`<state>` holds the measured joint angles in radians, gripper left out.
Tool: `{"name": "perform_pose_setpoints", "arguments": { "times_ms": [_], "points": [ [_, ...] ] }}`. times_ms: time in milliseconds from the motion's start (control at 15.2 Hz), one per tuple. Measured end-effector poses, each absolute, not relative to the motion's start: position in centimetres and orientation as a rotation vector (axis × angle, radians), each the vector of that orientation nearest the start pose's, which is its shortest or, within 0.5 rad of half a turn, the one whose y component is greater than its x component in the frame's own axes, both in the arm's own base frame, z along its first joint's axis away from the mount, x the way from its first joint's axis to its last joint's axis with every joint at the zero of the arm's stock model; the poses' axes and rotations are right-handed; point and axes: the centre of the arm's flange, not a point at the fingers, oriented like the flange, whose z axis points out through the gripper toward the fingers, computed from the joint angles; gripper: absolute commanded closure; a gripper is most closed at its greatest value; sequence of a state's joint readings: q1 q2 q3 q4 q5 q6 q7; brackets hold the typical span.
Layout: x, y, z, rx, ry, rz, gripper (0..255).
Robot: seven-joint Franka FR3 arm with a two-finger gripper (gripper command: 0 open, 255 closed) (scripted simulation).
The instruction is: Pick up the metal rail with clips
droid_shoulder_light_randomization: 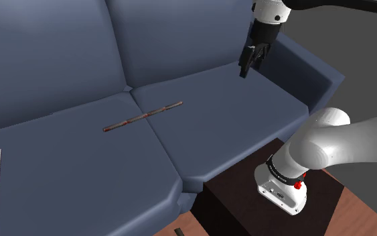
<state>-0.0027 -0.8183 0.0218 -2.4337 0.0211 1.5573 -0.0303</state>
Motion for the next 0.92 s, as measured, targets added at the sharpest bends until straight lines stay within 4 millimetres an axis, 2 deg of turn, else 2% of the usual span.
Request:
{"name": "perform_pose_setpoints", "arguments": {
  "times_ms": [66, 198, 462, 924],
  "points": [
    [29.5, 1.0, 56.2, -3.134, -0.065, 0.091, 0],
    [30.7, 1.1, 55.6, -3.13, -0.121, 0.094, 0],
    [35.1, 1.2, 53.0, -3.114, -0.292, 0.1, 0],
    [42.7, 3.7, 48.1, -3.059, -0.61, 0.105, 0]
  ]
}}
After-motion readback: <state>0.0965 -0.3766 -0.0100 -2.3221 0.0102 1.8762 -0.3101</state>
